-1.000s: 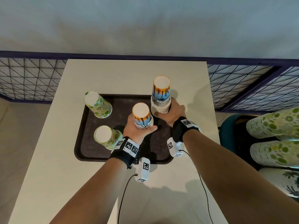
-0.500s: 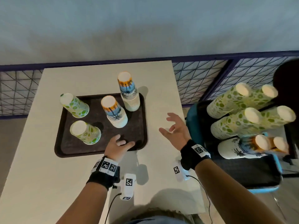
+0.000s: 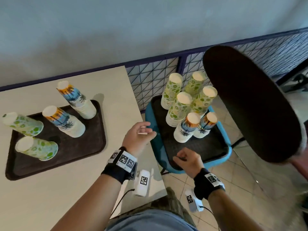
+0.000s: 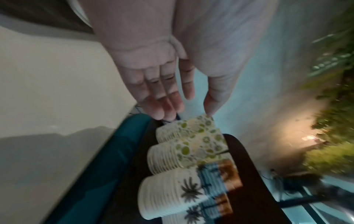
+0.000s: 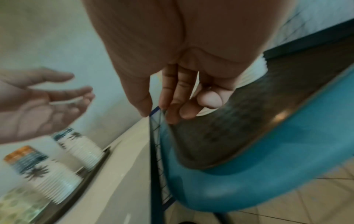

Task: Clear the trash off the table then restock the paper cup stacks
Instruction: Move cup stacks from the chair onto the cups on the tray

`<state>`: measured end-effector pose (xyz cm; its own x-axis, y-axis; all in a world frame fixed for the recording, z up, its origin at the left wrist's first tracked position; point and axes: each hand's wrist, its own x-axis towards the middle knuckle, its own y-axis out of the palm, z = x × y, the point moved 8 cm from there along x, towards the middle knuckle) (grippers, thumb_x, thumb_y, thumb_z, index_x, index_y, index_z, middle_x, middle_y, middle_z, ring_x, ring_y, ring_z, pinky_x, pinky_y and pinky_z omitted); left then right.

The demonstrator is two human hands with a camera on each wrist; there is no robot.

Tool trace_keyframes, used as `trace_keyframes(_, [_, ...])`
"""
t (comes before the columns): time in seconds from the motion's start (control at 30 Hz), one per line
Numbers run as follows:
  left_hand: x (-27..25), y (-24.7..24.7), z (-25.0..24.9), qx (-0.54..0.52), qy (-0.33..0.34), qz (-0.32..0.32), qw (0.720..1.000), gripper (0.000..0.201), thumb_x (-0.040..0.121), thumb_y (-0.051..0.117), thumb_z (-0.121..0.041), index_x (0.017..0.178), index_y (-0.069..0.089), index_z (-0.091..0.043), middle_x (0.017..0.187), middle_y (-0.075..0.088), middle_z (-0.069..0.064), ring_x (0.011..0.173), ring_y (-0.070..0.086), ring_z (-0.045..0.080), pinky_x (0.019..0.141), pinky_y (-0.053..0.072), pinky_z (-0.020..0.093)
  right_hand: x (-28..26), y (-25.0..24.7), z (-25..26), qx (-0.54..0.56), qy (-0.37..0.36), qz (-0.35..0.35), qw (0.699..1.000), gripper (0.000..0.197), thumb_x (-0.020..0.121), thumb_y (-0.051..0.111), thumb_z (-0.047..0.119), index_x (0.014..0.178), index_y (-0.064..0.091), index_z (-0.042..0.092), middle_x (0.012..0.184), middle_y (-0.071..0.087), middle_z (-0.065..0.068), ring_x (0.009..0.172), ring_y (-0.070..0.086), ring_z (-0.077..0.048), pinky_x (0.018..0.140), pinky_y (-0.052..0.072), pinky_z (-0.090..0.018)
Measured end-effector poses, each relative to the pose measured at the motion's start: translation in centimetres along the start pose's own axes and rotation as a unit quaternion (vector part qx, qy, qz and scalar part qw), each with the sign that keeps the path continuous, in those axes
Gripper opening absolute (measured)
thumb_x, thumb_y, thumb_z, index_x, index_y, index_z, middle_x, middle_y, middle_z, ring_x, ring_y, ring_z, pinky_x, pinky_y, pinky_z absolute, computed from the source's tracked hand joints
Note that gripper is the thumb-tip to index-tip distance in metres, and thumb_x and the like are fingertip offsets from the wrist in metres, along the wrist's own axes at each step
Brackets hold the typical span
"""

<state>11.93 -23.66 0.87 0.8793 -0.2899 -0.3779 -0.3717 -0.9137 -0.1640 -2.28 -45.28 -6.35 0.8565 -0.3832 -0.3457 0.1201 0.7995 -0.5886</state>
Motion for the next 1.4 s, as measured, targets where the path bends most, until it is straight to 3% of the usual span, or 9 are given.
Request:
trace_keyframes(0.2, [0.1, 8.6, -8.5, 0.164, 0.169, 0.079, 0.969, 0.06, 0.085, 0.086, -0.029, 0.137, 0.058, -0.037, 0.129, 0.062, -0.01, 0.11, 0.067, 0.008, 0.087, 0.055, 0.015, 0.4, -4.6, -4.0, 0.026, 0.054, -0.108, 0.992, 0.042, 0.079, 0.085, 0.03, 0.103, 0.053, 0.019, 0.087, 0.062, -0.003, 0.076, 0.06, -0.018, 0.067, 0.047, -0.025])
trace_keyframes(0.33, [0.5, 14.4, -11.0, 0.344, 0.283, 0.129, 0.886, 0.069, 0.086, 0.084, -0.033, 0.148, 0.054, -0.023, 0.149, 0.053, 0.005, 0.139, 0.048, 0.028, 0.116, 0.041, 0.047, 2.5, -5.0, -3.3, 0.031, 0.067, -0.096, 0.993, 0.076, 0.077, 0.086, 0.037, 0.138, 0.046, 0.016, 0.112, 0.057, -0.003, 0.097, 0.06, -0.021, 0.087, 0.053, -0.035])
trace_keyframes(0.43, [1.5, 17.0, -9.6, 0.431, 0.251, 0.17, 0.85, 0.074, 0.092, 0.077, -0.041, 0.157, 0.043, -0.03, 0.165, 0.035, 0.003, 0.152, 0.032, 0.029, 0.126, 0.03, 0.048, 4.3, -4.3, -2.3, 0.019, 0.065, -0.071, 0.995, 0.089, 0.075, 0.085, 0.039, 0.147, 0.039, 0.015, 0.124, 0.051, -0.006, 0.111, 0.056, -0.023, 0.096, 0.051, -0.037])
trace_keyframes(0.63, [2.3, 17.1, -9.2, 0.378, 0.241, 0.137, 0.883, 0.05, 0.097, 0.073, -0.028, 0.144, 0.057, -0.027, 0.148, 0.049, -0.001, 0.127, 0.058, 0.025, 0.105, 0.051, 0.043, 6.3, -3.6, -0.3, -0.006, 0.051, -0.056, 0.997, 0.095, 0.078, 0.082, 0.043, 0.152, 0.031, 0.012, 0.144, 0.045, -0.013, 0.134, 0.044, -0.036, 0.112, 0.039, -0.047])
trace_keyframes(0.87, [1.9, 16.2, -8.1, 0.318, 0.243, 0.148, 0.904, 0.052, 0.093, 0.077, -0.026, 0.141, 0.059, -0.034, 0.142, 0.055, -0.009, 0.128, 0.056, 0.015, 0.107, 0.049, 0.039, 6.4, -4.0, -0.1, -0.008, 0.03, -0.084, 0.996, 0.092, 0.074, 0.085, 0.045, 0.148, 0.036, 0.02, 0.14, 0.056, -0.001, 0.129, 0.055, -0.029, 0.111, 0.04, -0.046])
trace_keyframes(1.03, [1.6, 19.6, -7.6, 0.309, 0.245, 0.201, 0.897, 0.057, 0.093, 0.076, -0.039, 0.145, 0.055, -0.028, 0.139, 0.058, -0.002, 0.125, 0.057, 0.017, 0.106, 0.047, 0.032, 5.3, -6.2, -3.1, -0.001, 0.053, -0.107, 0.993, 0.085, 0.071, 0.086, 0.04, 0.142, 0.041, 0.022, 0.133, 0.061, -0.002, 0.123, 0.06, -0.029, 0.108, 0.045, -0.05])
trace_keyframes(1.17, [1.4, 19.3, -8.5, 0.249, 0.245, 0.188, 0.918, 0.058, 0.097, 0.055, -0.061, 0.145, 0.056, -0.029, 0.13, 0.054, -0.008, 0.128, 0.057, 0.015, 0.106, 0.051, 0.034, 4.1, -6.2, -4.8, 0.024, 0.075, -0.102, 0.992, 0.086, 0.065, 0.084, 0.048, 0.138, 0.04, 0.035, 0.129, 0.065, 0.005, 0.123, 0.061, -0.026, 0.108, 0.047, -0.049])
trace_keyframes(1.3, [2.5, 20.1, -11.2, 0.244, 0.305, 0.173, 0.904, 0.038, 0.109, 0.046, -0.027, 0.143, 0.062, -0.019, 0.138, 0.063, 0.003, 0.134, 0.055, 0.019, 0.114, 0.044, 0.038, 3.3, -7.5, -5.4, 0.037, 0.081, -0.115, 0.989, 0.081, 0.07, 0.083, 0.048, 0.138, 0.043, 0.031, 0.131, 0.064, 0.002, 0.125, 0.059, -0.024, 0.109, 0.045, -0.049])
trace_keyframes(1.4, [3.9, 22.6, -11.8, 0.321, 0.287, 0.204, 0.879, 0.054, 0.101, 0.045, -0.001, 0.15, 0.055, -0.021, 0.157, 0.05, 0.009, 0.147, 0.046, 0.025, 0.123, 0.037, 0.043, 2.7, -8.9, -7.2, 0.05, 0.109, -0.139, 0.983, 0.081, 0.066, 0.08, 0.057, 0.133, 0.044, 0.03, 0.126, 0.065, 0.003, 0.12, 0.062, -0.022, 0.104, 0.051, -0.045])
